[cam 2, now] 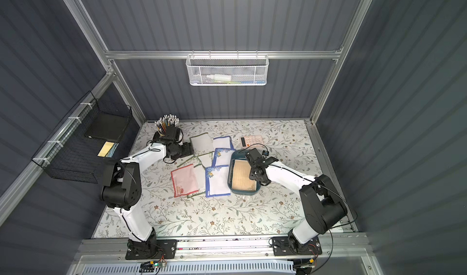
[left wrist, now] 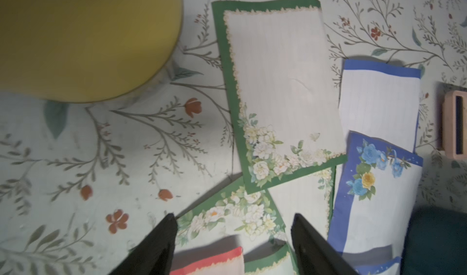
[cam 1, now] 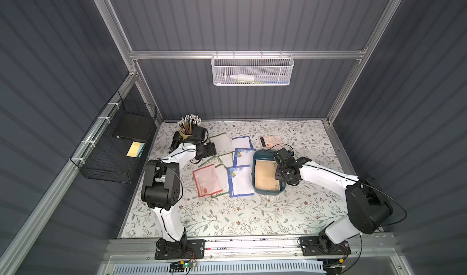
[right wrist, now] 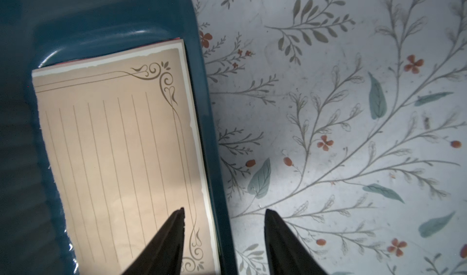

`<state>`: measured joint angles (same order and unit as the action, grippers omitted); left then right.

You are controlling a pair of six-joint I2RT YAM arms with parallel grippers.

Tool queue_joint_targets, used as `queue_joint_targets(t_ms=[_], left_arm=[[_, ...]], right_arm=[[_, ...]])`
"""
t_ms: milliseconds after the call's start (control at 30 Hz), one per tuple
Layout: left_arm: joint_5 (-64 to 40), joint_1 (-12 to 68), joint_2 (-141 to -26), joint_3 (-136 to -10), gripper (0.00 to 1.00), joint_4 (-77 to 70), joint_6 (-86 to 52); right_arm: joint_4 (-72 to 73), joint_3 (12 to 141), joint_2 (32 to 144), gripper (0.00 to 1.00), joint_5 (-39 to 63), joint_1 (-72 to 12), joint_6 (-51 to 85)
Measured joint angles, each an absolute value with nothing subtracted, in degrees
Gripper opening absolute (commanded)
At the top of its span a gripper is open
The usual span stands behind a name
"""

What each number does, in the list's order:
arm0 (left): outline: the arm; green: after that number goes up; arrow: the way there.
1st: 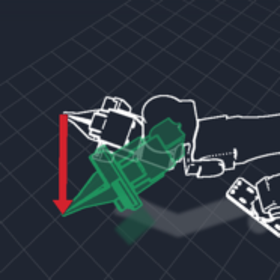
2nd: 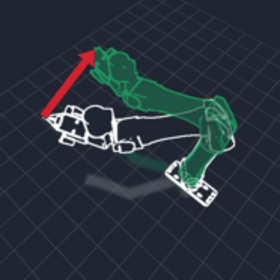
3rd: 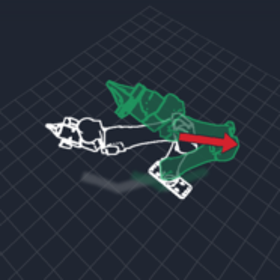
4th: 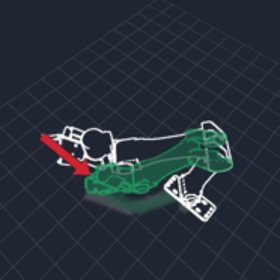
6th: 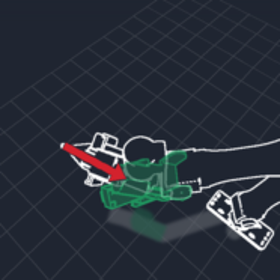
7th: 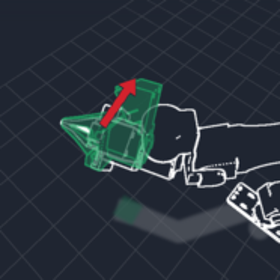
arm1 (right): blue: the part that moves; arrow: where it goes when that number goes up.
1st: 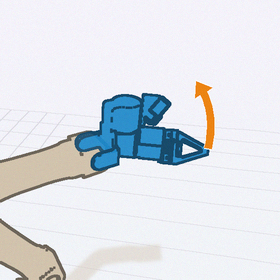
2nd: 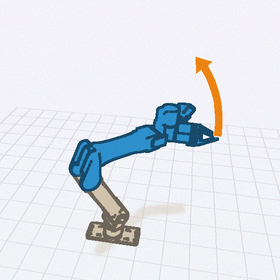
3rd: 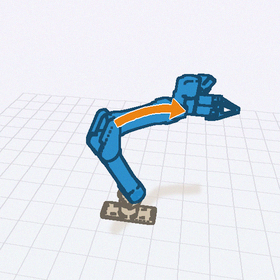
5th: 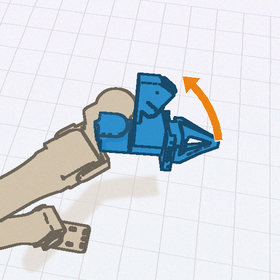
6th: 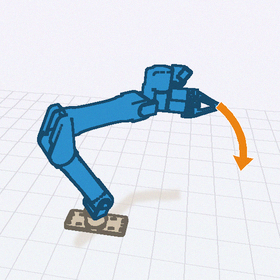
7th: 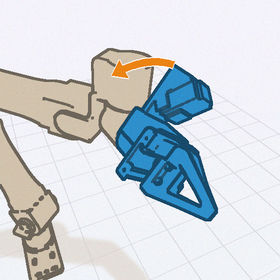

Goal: Take out the stationery paper from the storage box
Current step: Place the stationery paper at the center of the board, then pick up the stationery paper from the storage box.

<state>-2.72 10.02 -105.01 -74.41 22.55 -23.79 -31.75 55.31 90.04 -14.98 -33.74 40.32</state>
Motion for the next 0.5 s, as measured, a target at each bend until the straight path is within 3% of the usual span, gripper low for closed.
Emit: queue_joint_targets(t_ms=[500], left_arm=[[1.63,12.40,-83.50,-70.63,0.77,17.45,-25.61]], right_arm=[[-33.15,64.77,89.95,0.64,-16.34,-35.94,38.94]])
